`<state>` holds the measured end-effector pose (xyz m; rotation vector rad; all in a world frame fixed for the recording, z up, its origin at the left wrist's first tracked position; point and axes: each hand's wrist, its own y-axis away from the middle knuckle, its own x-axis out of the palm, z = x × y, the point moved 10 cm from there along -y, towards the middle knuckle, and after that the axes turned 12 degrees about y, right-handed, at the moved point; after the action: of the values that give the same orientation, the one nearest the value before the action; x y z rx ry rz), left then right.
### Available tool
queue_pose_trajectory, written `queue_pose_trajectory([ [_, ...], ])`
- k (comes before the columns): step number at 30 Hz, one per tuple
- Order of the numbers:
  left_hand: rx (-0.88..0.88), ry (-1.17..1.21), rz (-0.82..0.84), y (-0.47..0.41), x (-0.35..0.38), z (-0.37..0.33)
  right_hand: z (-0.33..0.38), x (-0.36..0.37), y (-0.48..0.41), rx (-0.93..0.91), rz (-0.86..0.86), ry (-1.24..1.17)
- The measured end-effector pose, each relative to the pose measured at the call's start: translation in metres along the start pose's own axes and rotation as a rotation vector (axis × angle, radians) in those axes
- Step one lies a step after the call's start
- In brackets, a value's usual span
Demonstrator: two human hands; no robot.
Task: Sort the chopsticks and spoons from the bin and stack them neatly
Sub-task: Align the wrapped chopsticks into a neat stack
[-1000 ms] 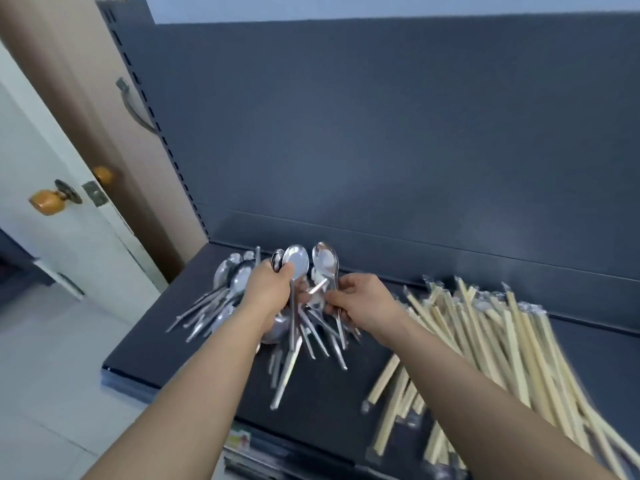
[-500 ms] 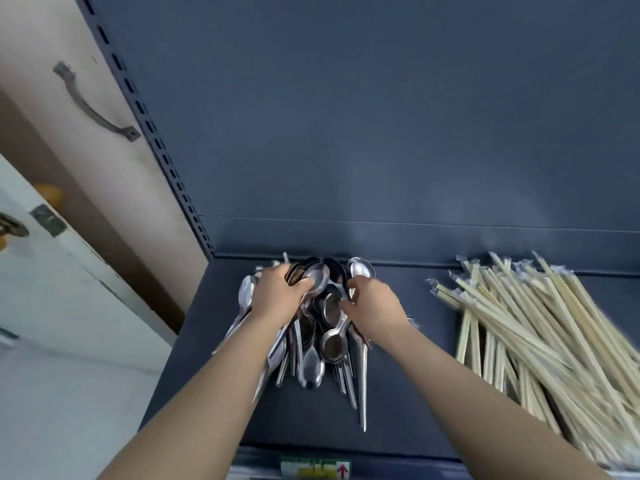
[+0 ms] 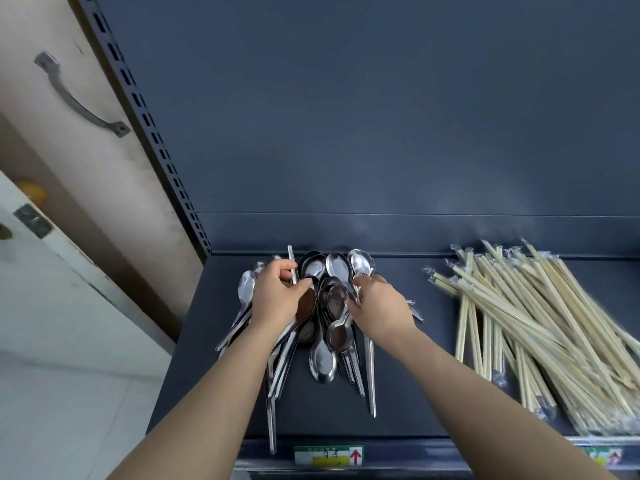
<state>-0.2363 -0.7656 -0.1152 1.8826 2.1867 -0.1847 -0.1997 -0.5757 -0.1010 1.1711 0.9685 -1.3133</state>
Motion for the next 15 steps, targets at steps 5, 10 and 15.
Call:
queue_pose_trajectory([
  [5,0.094,-0.091,-0.060,0.002,-0.005,-0.022,0.001,-0.015,0.006,-0.059,-0.082,0.039],
  [10,0.283,-0.169,0.016,0.015,0.022,-0.070,-0.027,-0.053,0.020,-0.073,-0.183,0.085],
  [15,0.314,-0.158,0.216,0.057,0.106,-0.097,-0.112,-0.097,0.044,0.009,-0.262,0.079],
])
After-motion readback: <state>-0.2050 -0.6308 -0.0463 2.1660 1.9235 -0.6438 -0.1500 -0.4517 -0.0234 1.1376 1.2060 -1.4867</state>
